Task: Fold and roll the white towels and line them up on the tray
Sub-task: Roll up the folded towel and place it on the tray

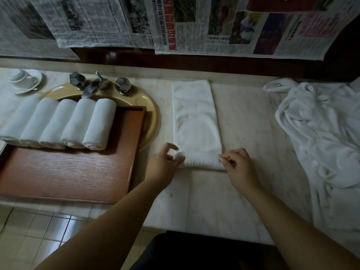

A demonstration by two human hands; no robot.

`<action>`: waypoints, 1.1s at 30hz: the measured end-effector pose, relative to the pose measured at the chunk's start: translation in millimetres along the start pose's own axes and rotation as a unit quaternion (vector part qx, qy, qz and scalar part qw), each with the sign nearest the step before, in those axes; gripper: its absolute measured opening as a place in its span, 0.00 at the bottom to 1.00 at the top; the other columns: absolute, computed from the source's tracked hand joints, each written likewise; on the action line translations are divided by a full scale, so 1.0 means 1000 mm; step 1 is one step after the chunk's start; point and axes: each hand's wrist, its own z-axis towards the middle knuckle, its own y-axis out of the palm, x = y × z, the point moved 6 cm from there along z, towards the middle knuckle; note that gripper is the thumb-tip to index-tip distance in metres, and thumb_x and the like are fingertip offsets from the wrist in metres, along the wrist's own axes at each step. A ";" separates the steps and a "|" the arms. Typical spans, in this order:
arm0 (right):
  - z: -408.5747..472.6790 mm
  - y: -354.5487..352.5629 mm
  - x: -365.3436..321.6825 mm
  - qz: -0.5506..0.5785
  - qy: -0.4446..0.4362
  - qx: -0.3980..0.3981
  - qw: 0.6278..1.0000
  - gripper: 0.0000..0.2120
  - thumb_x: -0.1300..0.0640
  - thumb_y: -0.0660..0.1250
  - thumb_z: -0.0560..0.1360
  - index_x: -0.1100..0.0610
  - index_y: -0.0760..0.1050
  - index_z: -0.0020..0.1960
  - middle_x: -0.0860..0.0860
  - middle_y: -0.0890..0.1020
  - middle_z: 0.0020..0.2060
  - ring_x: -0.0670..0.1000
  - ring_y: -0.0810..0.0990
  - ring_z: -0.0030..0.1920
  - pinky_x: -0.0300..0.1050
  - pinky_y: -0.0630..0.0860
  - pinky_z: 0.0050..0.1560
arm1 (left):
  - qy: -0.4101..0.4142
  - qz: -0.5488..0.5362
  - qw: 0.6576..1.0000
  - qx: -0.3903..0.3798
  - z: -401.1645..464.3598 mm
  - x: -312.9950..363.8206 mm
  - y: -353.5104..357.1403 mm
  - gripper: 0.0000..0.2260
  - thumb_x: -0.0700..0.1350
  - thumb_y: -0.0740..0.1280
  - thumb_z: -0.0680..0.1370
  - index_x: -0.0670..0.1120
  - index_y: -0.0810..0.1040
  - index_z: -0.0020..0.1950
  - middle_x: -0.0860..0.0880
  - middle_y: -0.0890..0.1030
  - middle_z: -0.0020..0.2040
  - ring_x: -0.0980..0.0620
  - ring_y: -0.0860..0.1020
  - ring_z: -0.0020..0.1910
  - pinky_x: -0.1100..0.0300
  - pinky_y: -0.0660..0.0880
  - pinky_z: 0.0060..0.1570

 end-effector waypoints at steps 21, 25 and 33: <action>0.023 0.022 0.026 0.062 0.181 -0.176 0.966 0.12 0.51 0.67 0.83 0.54 0.79 0.64 0.52 0.80 0.55 0.52 0.80 0.55 0.44 0.72 0.53 | 0.047 0.173 0.983 -0.026 0.018 -0.009 0.013 0.21 0.62 0.57 0.85 0.56 0.77 0.73 0.48 0.75 0.64 0.48 0.67 0.60 0.53 0.63 0.65; 0.031 0.027 0.024 0.148 0.264 -0.172 0.938 0.07 0.52 0.68 0.82 0.52 0.76 0.59 0.49 0.83 0.51 0.53 0.82 0.52 0.49 0.77 0.53 | 0.001 0.061 0.998 -0.018 0.023 -0.011 0.012 0.18 0.59 0.60 0.85 0.53 0.83 0.66 0.48 0.81 0.58 0.47 0.76 0.60 0.50 0.73 0.64; 0.039 0.000 0.004 -0.032 0.047 -0.066 0.996 0.12 0.54 0.76 0.75 0.37 0.81 0.50 0.48 0.75 0.51 0.51 0.77 0.49 0.44 0.75 0.49 | -0.033 -0.024 0.997 0.068 0.025 -0.002 0.003 0.11 0.57 0.75 0.77 0.61 0.80 0.58 0.56 0.77 0.57 0.53 0.73 0.59 0.52 0.75 0.57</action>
